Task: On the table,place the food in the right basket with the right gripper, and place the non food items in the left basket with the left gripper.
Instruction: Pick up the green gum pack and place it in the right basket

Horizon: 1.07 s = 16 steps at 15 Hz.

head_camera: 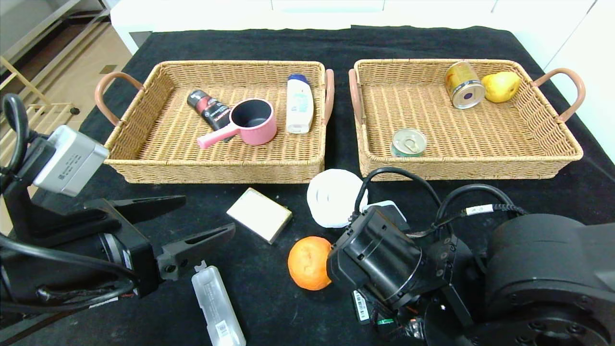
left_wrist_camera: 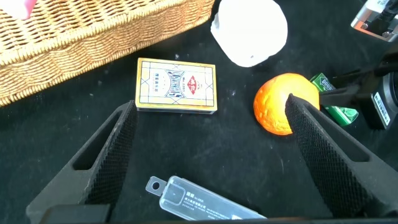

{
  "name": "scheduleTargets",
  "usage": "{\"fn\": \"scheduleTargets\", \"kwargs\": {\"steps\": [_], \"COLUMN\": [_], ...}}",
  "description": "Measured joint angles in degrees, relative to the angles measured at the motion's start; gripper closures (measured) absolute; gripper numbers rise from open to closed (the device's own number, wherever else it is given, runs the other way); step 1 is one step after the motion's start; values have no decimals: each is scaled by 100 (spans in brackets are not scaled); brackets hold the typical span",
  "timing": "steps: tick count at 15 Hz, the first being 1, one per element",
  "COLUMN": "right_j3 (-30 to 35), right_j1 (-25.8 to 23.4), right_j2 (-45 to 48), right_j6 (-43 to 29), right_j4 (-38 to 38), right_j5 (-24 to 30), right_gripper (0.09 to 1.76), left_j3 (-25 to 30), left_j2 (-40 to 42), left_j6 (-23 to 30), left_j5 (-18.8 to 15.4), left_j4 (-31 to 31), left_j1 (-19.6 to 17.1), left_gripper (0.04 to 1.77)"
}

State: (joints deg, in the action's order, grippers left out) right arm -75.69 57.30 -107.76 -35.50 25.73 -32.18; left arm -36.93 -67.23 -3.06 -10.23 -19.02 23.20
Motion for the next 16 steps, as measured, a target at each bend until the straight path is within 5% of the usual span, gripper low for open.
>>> {"fn": "scheduleTargets", "kwargs": {"steps": [12,16], "right_j3": [-110,-210], "right_j1": [-22,-300], "right_j2": [464,868], "right_j6": [48,579], "right_j4": [358,369], "right_j5": [-32,-39], "right_gripper": [126,126], "left_j3": [7,10], "left_j2": [-24,-22], "left_j6": [-18,-18], "left_j5": [0,-5], "left_j4": [0,0], "left_j1": [0,4], "left_gripper": [9,9]}}
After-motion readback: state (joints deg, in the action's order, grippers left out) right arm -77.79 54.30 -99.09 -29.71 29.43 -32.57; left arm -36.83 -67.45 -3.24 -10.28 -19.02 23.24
